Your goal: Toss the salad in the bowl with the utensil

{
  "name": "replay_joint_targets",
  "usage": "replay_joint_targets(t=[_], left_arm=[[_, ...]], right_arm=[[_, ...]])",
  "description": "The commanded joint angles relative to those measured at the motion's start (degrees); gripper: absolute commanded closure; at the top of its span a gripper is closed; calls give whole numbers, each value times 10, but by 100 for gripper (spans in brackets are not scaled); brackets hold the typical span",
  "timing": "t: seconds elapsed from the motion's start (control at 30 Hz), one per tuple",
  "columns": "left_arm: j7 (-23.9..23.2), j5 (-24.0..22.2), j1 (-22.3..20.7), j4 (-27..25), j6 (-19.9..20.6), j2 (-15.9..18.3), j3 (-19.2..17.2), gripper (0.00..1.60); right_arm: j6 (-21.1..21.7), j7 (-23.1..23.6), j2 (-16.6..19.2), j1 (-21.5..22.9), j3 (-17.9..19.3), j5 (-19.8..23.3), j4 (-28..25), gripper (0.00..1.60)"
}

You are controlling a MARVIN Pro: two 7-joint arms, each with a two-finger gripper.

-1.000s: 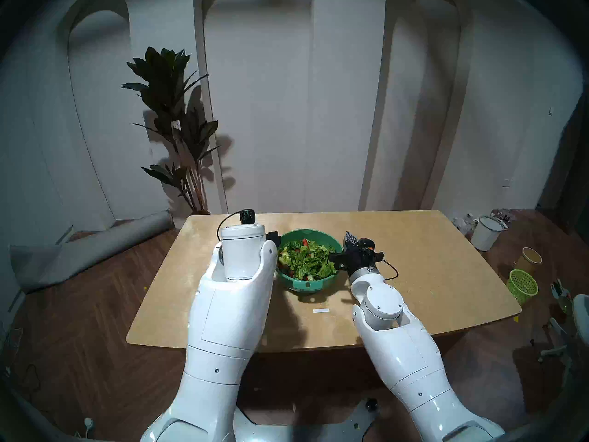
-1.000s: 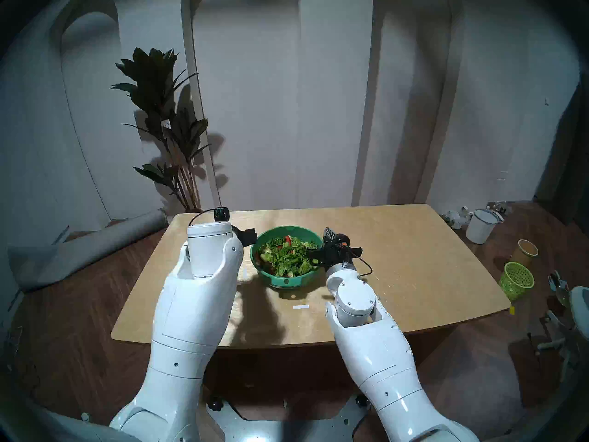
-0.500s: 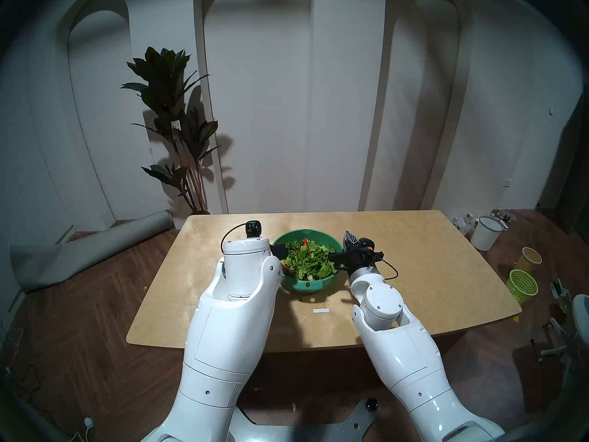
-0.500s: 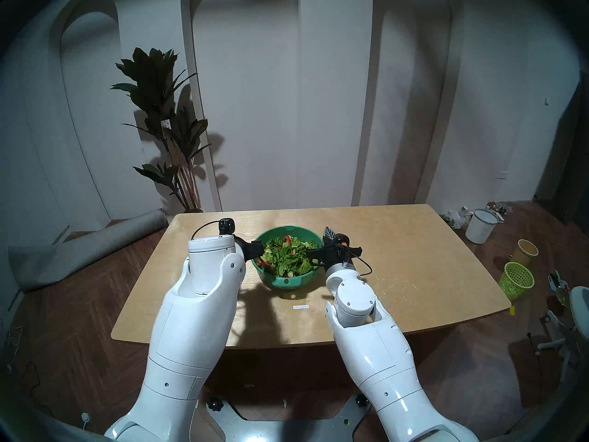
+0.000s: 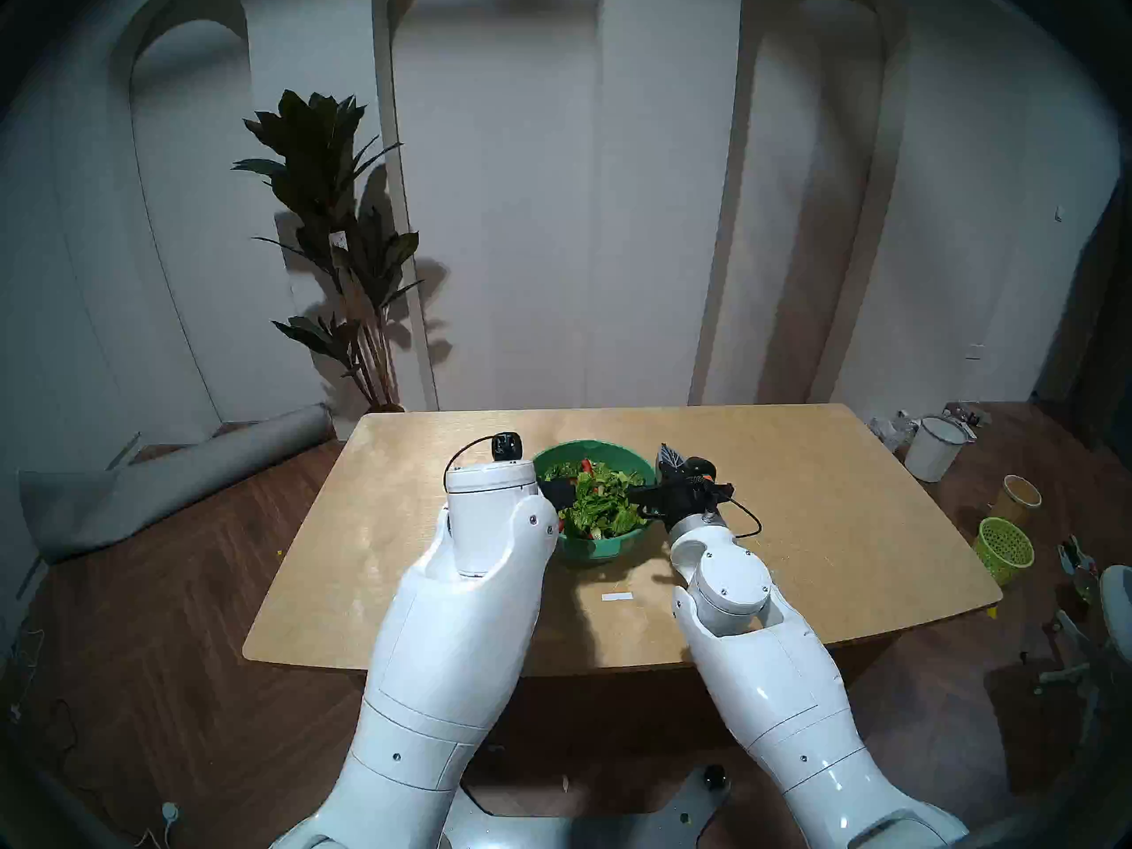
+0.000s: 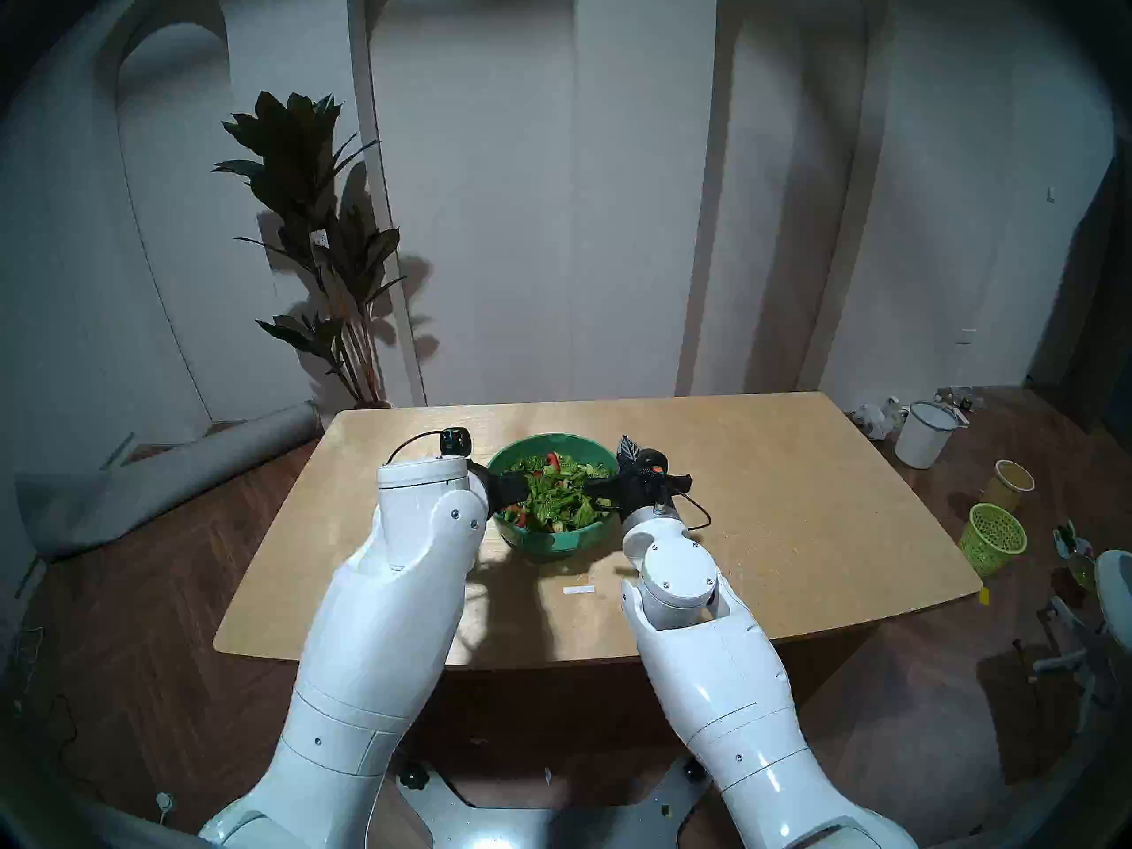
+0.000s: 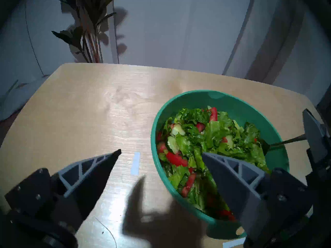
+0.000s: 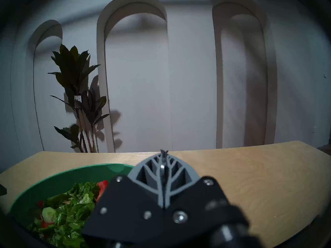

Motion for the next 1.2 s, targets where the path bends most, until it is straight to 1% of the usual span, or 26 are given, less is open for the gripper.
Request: replay_joint_targets(t=[0.0, 0.13, 0.3, 0.6, 0.63, 0.67, 0.7, 0.73, 0.77, 0.8, 0.87, 0.93, 0.97, 1.03, 1.07, 1.1, 1.13, 1.17], left_arm=[[27, -33, -60, 32, -1, -5, -10, 0], [47, -57, -68, 49, -1, -6, -3, 0], [78, -90, -77, 70, -1, 1, 1, 0], [102, -144, -89, 86, -1, 21, 9, 0], [104, -149, -90, 86, -1, 23, 10, 14], [104, -149, -90, 86, -1, 23, 10, 14], [106, -154, -91, 87, -1, 25, 12, 101], [108, -159, -92, 88, -1, 28, 14, 108], [112, -167, -95, 90, -1, 34, 17, 102], [111, -170, -96, 90, -1, 36, 18, 87], [111, -178, -98, 91, -1, 42, 21, 77], [113, -188, -101, 93, -1, 47, 24, 36], [113, -188, -101, 93, -1, 47, 24, 36], [113, -197, -102, 93, -1, 50, 24, 18], [112, -201, -103, 93, -1, 52, 24, 20], [111, -206, -104, 93, -1, 54, 25, 41], [113, -216, -105, 93, -1, 57, 27, 67], [113, -216, -105, 93, -1, 57, 27, 67]], right_arm=[[-11, -1, 1, -1, 6, 3, -16, 160], [-12, 0, 1, -2, 9, 3, -17, 160], [-14, 1, 2, -5, 14, 4, -18, 160], [-15, 2, 1, -6, 17, 5, -17, 160], [-15, 2, 1, -6, 18, 5, -17, 160], [-15, 2, 1, -6, 18, 5, -17, 160], [-15, 2, 1, -6, 18, 5, -17, 160], [-15, 2, 1, -7, 19, 5, -17, 160], [-15, 2, 2, -8, 20, 6, -17, 160], [-15, 2, 2, -8, 20, 6, -17, 160], [-15, 2, 2, -8, 21, 6, -17, 160], [-15, 2, 2, -9, 22, 6, -17, 160], [-15, 2, 2, -9, 22, 6, -17, 160], [-15, 3, 2, -8, 23, 6, -17, 160], [-15, 3, 2, -8, 23, 6, -17, 160], [-15, 3, 2, -7, 23, 6, -18, 160], [-15, 4, 2, -6, 24, 6, -18, 160], [-15, 4, 2, -6, 24, 6, -18, 160]])
